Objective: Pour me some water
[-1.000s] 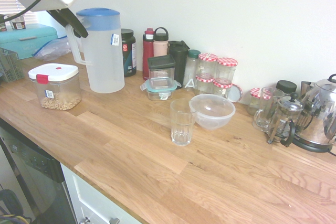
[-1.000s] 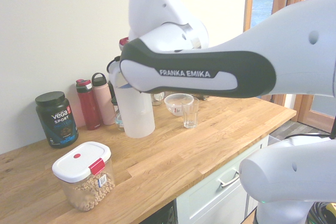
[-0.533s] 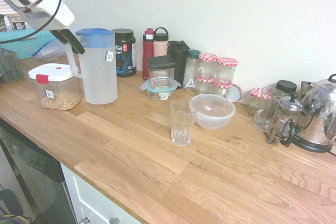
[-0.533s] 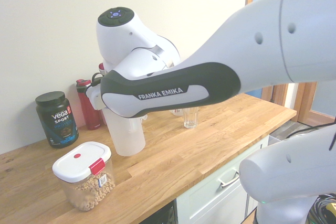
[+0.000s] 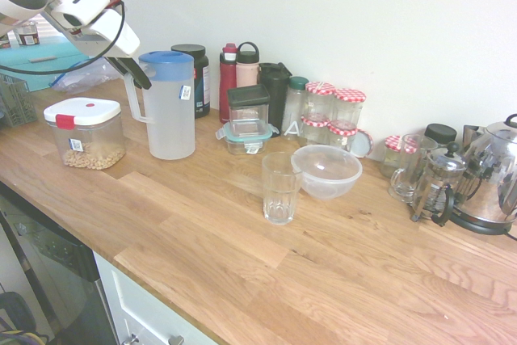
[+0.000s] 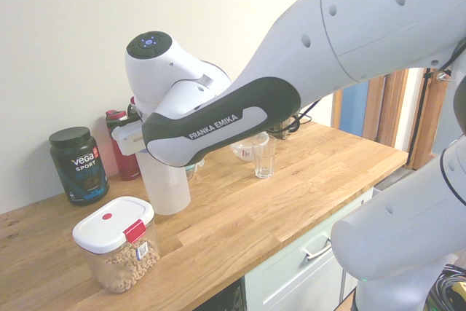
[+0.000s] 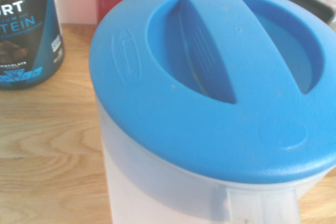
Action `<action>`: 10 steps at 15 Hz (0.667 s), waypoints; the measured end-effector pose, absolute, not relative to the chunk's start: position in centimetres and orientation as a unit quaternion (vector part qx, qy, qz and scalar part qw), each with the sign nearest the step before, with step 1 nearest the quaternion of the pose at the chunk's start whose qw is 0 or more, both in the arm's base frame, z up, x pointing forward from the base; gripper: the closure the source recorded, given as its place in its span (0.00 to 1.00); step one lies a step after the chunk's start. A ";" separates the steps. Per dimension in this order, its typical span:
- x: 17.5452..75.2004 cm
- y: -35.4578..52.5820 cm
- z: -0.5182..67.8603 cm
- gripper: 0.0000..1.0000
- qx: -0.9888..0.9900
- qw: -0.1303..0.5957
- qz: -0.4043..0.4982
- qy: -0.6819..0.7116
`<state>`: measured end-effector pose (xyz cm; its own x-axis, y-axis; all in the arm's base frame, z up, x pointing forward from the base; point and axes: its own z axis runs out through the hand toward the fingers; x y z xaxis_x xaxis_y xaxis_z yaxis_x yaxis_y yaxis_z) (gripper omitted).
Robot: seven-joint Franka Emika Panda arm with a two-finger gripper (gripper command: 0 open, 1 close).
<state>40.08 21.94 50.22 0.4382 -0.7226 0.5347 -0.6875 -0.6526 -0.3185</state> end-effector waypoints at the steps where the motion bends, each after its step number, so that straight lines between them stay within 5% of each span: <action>1: 40.2 22.2 49.9 1.00 -0.847 0.028 -0.334 0.412; 7: 40.5 22.0 47.4 1.00 -0.846 0.026 -0.348 0.403; 8: 40.6 22.0 47.4 0.00 -0.847 0.030 -0.346 0.402; 10: 40.6 22.0 47.4 0.00 -0.849 0.035 -0.341 0.403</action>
